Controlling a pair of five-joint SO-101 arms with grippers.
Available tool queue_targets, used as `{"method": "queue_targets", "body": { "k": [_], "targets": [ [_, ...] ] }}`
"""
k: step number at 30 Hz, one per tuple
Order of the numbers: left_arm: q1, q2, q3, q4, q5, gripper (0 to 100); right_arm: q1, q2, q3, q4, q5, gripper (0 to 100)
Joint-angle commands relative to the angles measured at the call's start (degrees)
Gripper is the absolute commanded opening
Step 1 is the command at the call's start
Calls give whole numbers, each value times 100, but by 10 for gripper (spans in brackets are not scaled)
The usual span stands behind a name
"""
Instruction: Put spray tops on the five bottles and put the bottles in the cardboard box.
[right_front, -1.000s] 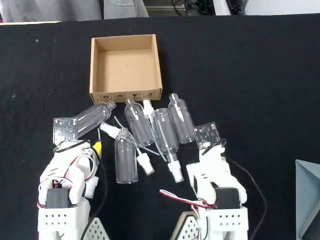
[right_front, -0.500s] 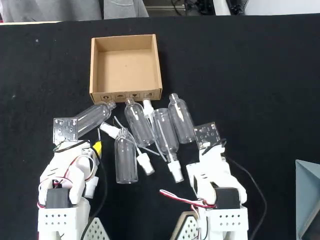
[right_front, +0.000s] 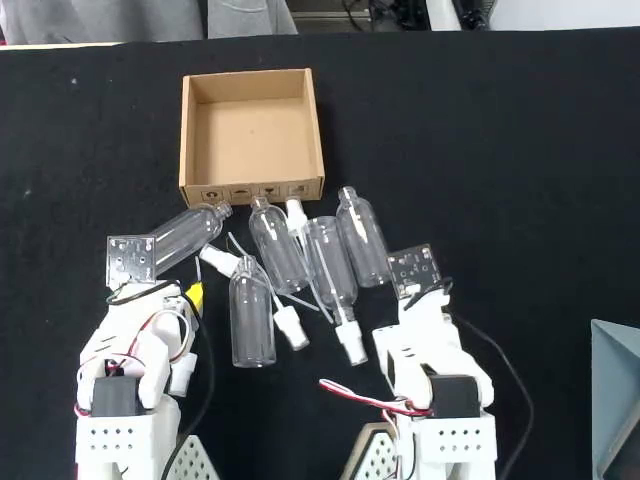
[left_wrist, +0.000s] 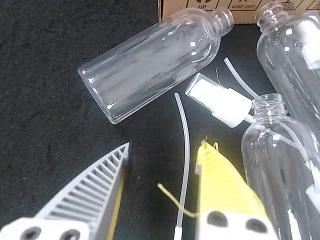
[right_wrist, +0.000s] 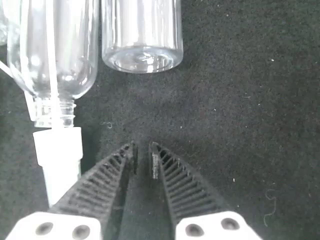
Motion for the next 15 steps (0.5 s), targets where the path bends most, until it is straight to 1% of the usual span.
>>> {"method": "queue_targets", "body": {
  "k": [1,10,15],
  "targets": [
    [-31,-26,127,26,0,200,141,-444,-48,35,44,12],
    [-31,-26,127,26,0,200,158,-444,-48,0,53,13],
    [-31,-26,127,26,0,200,176,-444,-48,-378,53,14]
  ]
}}
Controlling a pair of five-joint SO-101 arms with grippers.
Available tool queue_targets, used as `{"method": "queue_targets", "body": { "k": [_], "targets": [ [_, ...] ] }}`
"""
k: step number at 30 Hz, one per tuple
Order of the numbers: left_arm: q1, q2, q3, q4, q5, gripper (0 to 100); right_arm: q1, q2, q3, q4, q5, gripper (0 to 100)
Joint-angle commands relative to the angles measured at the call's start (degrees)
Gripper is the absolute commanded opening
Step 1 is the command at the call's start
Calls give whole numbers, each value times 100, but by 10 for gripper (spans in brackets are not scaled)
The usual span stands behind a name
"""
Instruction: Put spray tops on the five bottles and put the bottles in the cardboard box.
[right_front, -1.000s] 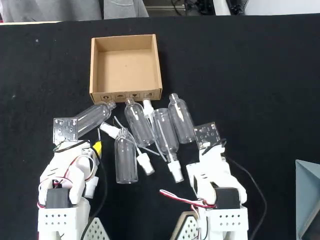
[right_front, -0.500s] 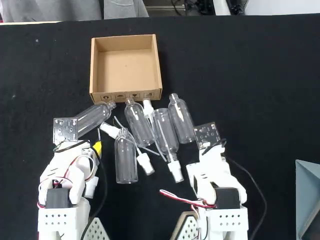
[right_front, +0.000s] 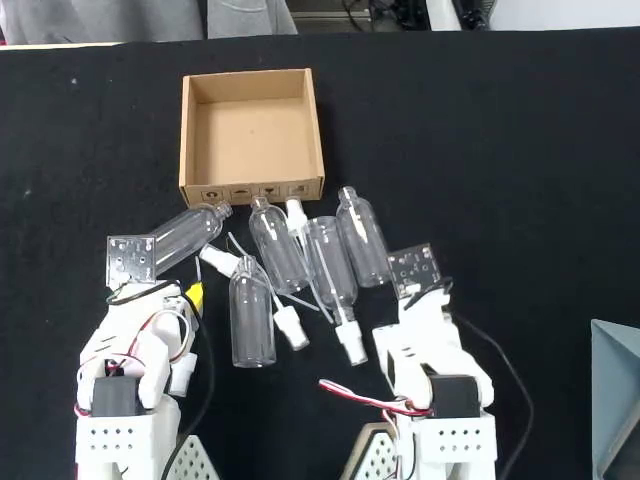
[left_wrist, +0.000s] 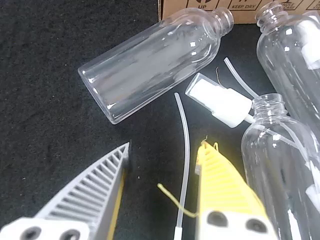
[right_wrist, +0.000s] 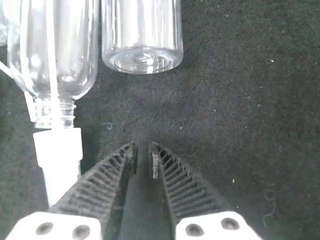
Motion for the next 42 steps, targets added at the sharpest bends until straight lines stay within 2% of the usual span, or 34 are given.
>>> {"method": "queue_targets", "body": {
  "k": [1,15,24,29,35,39,42],
  "targets": [
    [-31,-26,127,26,0,200,176,-444,-48,-369,53,14],
    [-31,-26,127,26,0,200,158,-444,-963,-440,62,15],
    [-31,-26,127,26,0,200,176,-444,-1033,-1257,70,15],
    [-31,-26,127,26,0,200,185,-444,-1007,-1345,466,12],
    [-31,-26,127,26,0,200,132,-444,-1033,-1380,440,12],
    [-31,-26,127,26,0,200,149,-435,-989,-1248,-9,14],
    [-31,-26,127,26,0,200,149,-444,-1042,-1029,-79,15]
  ]
}}
